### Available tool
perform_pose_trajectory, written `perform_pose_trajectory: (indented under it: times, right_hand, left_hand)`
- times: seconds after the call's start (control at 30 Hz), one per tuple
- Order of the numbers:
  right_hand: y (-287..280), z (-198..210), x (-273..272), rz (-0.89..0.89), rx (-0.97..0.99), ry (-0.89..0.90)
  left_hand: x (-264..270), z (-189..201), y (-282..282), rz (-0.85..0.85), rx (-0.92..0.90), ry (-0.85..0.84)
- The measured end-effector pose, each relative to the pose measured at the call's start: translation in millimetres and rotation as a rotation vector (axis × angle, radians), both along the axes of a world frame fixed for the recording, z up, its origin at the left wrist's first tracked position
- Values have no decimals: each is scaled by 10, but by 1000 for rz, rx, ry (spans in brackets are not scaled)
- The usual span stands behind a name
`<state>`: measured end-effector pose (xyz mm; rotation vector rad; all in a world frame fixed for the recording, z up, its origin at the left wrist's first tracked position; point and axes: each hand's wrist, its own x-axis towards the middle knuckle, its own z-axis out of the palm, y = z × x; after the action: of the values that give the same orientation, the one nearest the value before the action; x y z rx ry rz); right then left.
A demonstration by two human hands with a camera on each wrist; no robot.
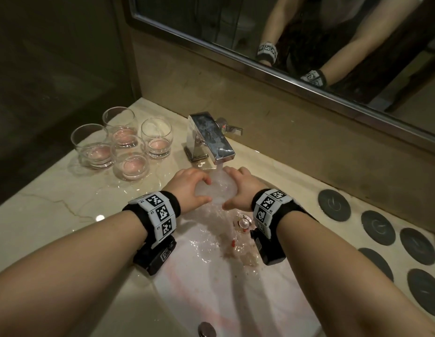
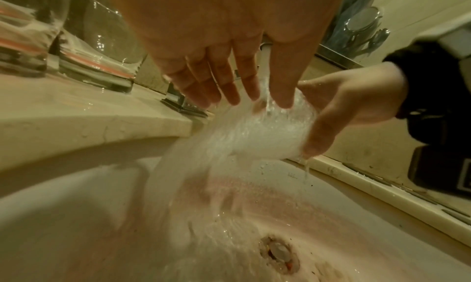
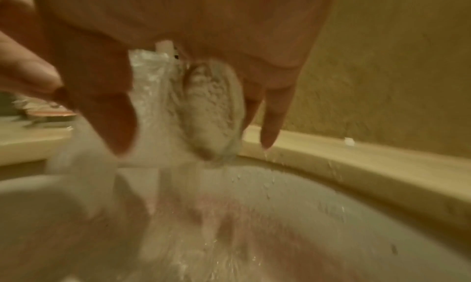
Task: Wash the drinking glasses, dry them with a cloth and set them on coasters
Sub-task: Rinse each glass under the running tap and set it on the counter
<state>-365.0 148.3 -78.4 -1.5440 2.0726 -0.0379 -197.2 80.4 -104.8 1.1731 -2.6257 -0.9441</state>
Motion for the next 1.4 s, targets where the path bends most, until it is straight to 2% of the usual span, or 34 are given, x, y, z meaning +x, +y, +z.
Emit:
perform_pose_trajectory:
  times: [0.07, 0.13, 0.23, 0.33, 0.5, 0.63, 0.83, 0.93, 1.07, 1.13, 1.23, 1.33, 1.4]
  right_hand:
    - [-29, 79, 14, 150, 27, 292]
    - [-64, 110, 22, 240, 32, 492]
    - [-88, 136, 8, 255, 36, 589]
    - [-60, 137, -21, 144, 22, 452]
    - [-6, 0, -33, -99, -75, -60]
    - [-3, -174, 10, -170, -135, -229]
    - [-40, -260, 16, -187, -194, -315]
    - [-46, -291, -10, -187, -200, -320]
    - [-35, -270, -49, -144, -176, -237]
    - [-17, -233, -79, -107, -149, -174]
    - [39, -179, -123, -111, -120, -233]
    - [127, -131, -157, -220, -164, -454]
    - [155, -119, -168, -291, -196, -514]
  left_hand:
    - [10, -11, 12, 18, 16, -39]
    - [9, -15, 26, 44, 37, -62]
    - [-1, -7, 40, 68, 56, -75]
    - [-11, 11, 37, 82, 69, -51]
    - [9, 52, 36, 94, 69, 2]
    - [45, 66, 36, 100, 50, 33]
    - [42, 42, 52, 90, 46, 52]
    - [-7, 62, 82, 61, -17, 48]
    - [-101, 82, 136, -22, -35, 14]
    - [-139, 73, 153, -5, 8, -11]
    - [-161, 25, 158, 67, 143, 42]
    - [-143, -38, 165, 175, 410, 227]
    - [-127, -81, 182, 298, 664, 364]
